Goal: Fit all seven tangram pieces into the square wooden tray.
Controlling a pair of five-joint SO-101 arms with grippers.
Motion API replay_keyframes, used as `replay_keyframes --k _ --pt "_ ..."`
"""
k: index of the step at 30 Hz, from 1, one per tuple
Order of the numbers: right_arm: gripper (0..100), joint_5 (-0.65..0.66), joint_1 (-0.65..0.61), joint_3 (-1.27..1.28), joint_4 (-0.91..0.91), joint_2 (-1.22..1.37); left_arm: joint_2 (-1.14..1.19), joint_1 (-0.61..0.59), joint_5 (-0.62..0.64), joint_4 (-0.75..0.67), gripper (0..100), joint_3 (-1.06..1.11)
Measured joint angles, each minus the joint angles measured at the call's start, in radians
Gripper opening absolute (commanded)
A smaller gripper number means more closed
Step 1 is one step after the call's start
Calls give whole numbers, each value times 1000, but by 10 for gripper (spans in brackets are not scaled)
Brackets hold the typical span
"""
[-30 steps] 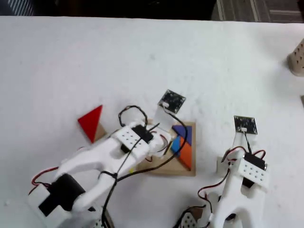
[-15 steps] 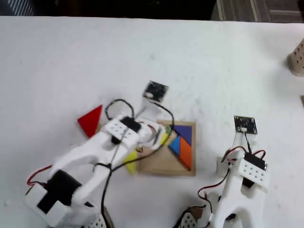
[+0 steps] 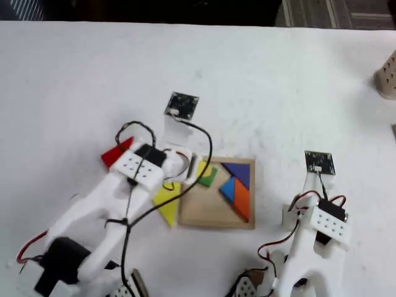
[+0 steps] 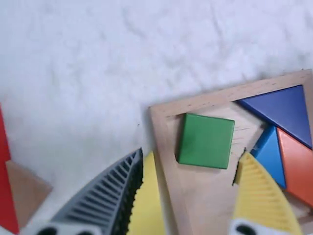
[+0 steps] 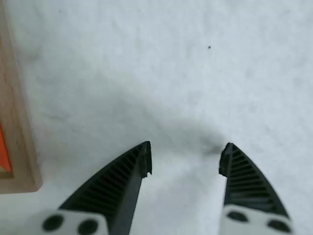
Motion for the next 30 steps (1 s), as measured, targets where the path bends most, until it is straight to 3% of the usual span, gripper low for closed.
replay_keyframes --k 6,9,12,14,19,25,30 --pt "225 0 0 0 0 0 -43 -101 0 28 296 0" --pt "201 0 0 0 0 0 -43 -198 0 29 172 0" --pt "97 0 0 0 0 0 -43 -308 0 31 7 0" --pt "19 0 0 0 0 0 -40 -385 0 31 61 0" --pt "16 48 -58 -95 34 0 46 -545 0 -17 20 58" --pt "18 60 -345 -373 261 0 137 -621 0 -77 22 61" --pt "19 -26 -680 -431 195 0 158 -640 0 -86 22 55"
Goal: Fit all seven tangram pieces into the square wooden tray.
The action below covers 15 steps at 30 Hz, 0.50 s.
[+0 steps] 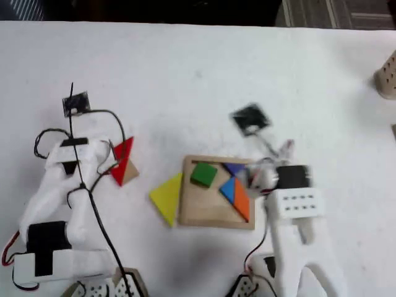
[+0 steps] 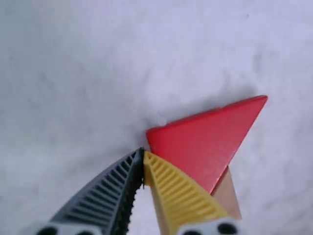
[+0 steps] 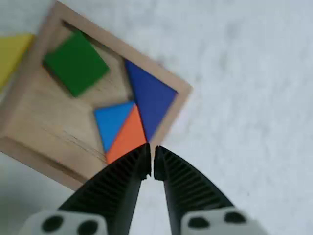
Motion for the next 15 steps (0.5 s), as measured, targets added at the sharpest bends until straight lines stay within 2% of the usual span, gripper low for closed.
replay_keyframes --k 3,7,11,15 --pt "19 -63 -141 48 -163 0 0 -2 0 0 22 0" --pt "19 -77 -262 224 -476 0 0 -2 0 0 22 0" --pt "19 -80 -285 388 -755 2 0 -2 0 0 22 0" --pt "19 -80 -293 480 -850 2 0 -2 0 0 22 0"
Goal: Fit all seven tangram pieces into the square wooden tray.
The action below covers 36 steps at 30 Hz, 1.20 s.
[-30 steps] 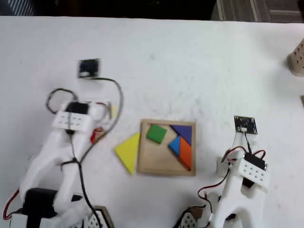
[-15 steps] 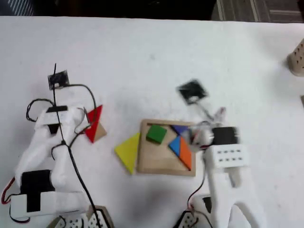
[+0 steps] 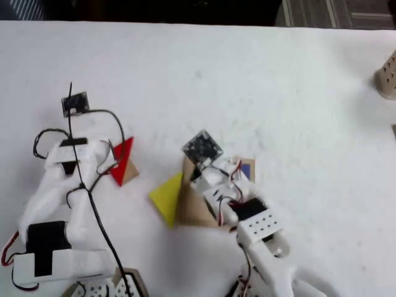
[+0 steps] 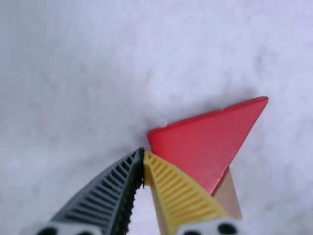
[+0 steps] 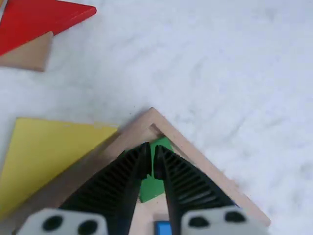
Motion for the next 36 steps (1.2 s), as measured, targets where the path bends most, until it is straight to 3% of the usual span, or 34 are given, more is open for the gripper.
replay_keyframes --k 6,15,26,36 --pt "18 38 3 8 -5 37 0 0 0 0 22 0" --pt "18 94 12 -129 12 310 0 0 0 0 22 0" --pt "17 94 121 -170 115 316 0 0 0 0 22 0" --pt "17 94 147 -172 158 285 0 0 0 0 22 0"
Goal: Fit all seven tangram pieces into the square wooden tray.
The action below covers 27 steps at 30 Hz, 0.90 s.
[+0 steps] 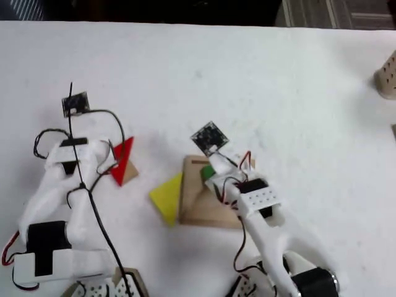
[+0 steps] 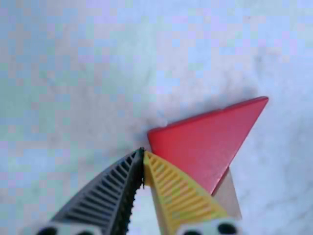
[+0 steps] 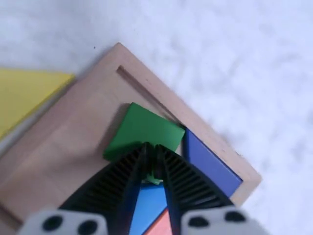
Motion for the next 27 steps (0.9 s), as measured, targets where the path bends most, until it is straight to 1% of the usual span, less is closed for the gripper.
replay_keyframes --k 6,13,19,24,27 --pt "17 0 28 2 60 -26 0 0 0 0 22 0" --pt "17 0 66 2 60 -20 0 0 0 0 22 0" --pt "17 0 66 2 60 -20 0 0 0 0 22 0" --pt "17 0 123 -51 60 -18 0 0 0 0 22 0" --pt "17 -44 115 -87 103 -18 0 0 0 0 22 0"
